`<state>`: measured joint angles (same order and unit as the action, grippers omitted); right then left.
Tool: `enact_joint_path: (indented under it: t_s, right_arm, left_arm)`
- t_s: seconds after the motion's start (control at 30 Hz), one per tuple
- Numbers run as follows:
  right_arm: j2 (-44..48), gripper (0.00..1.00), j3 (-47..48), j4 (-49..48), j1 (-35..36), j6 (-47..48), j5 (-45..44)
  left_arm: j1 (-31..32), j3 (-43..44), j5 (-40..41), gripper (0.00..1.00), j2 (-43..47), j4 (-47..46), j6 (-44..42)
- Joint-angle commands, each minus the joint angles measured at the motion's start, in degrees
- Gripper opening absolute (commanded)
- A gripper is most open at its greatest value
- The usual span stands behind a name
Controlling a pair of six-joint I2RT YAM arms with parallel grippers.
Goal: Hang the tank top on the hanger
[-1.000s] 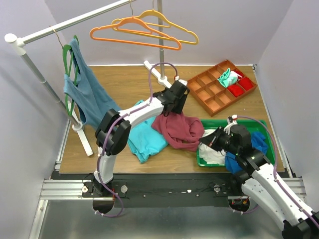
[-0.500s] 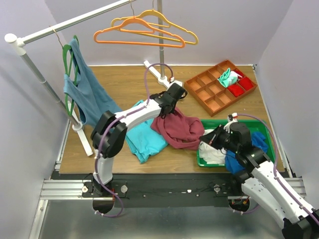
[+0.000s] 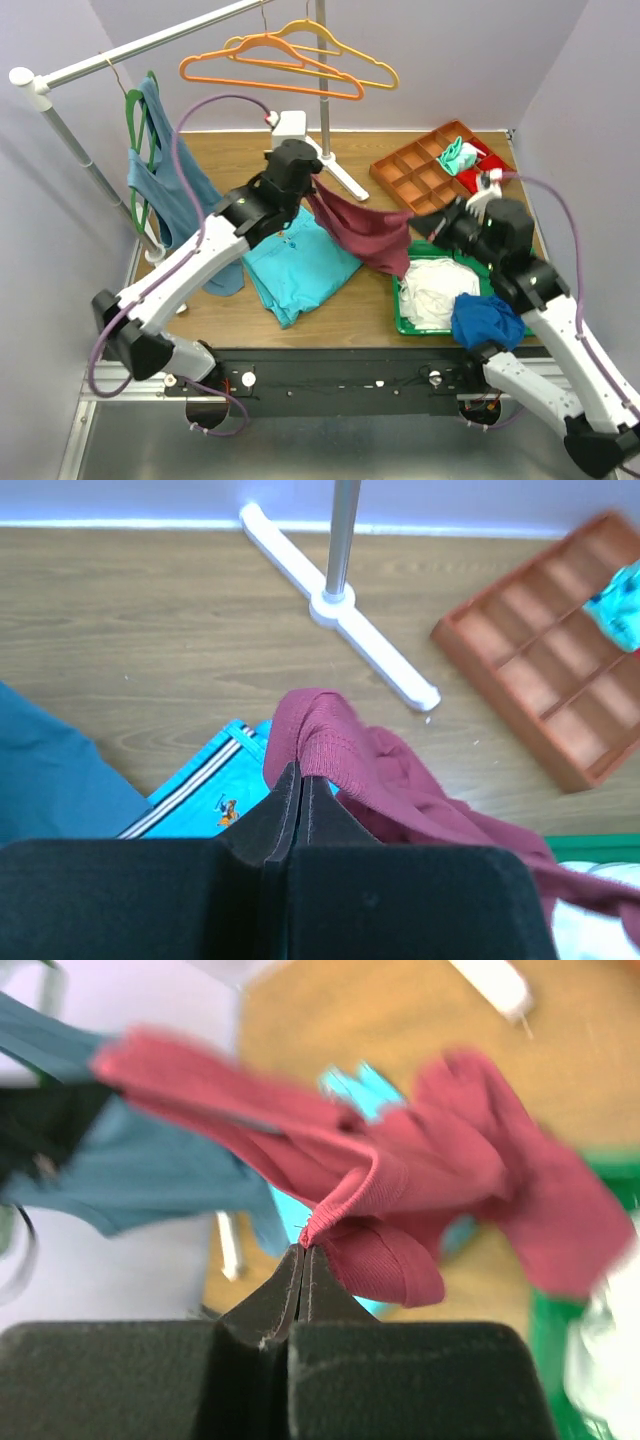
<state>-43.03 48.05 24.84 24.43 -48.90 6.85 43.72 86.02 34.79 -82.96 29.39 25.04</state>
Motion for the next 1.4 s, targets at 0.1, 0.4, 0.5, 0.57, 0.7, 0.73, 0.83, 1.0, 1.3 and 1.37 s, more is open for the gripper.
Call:
enact_joint_path:
  t_s: [0.1, 0.4, 0.5, 0.57, 0.7, 0.73, 0.83, 1.0, 1.3, 1.37]
  right_arm:
    - [-18.55, 0.01, 33.91, -1.38, 0.27, 8.12, -1.05]
    - [-35.01, 0.01, 65.66, -2.43, 0.27, 12.25, -0.35]
    - [-39.93, 0.01, 71.91, -2.34, 0.27, 12.17, 1.75]
    - [-41.87, 0.01, 73.14, -2.87, 0.27, 11.64, 2.81]
    - [-41.18, 0.01, 67.3, -3.57, 0.27, 12.34, 3.43]
    - [-40.22, 0.01, 64.65, -4.88, 0.27, 12.43, 3.26]
    - [-35.03, 0.01, 51.6, -8.74, 0.27, 12.17, 3.87]
    - [-26.86, 0.01, 28.89, -12.35, 0.27, 9.62, 7.37]
    - [-15.16, 0.08, -11.65, -22.64, 0.36, 3.29, 9.49]
    - [-14.63, 0.19, -12.46, -21.33, 0.36, 4.16, 9.32]
  left_arm:
    - [-0.04, 13.11, 1.61, 0.0, 12.38, 3.92, -2.18]
    - [-0.04, 39.11, 0.02, 0.0, 7.29, 5.24, -11.14]
    - [-0.04, 44.49, 0.11, 0.0, 4.56, 6.3, -12.55]
    - [-0.04, 43.81, 0.19, 0.0, 4.82, 6.38, -12.73]
    - [-0.04, 32.14, 0.63, 0.0, 9.65, 3.41, -11.77]
    - [-0.13, 29.06, 0.72, 0.0, 12.27, 1.92, -11.42]
    - [-0.13, 17.37, 1.86, 0.0, 16.41, 0.24, -8.61]
    - [-0.04, 0.15, 1.96, 0.0, 20.99, 1.64, 0.59]
    - [-0.13, -33.26, -6.83, 0.01, 27.32, -5.56, 13.72]
    - [-0.13, -35.56, -7.71, 0.07, 28.11, -6.01, 15.39]
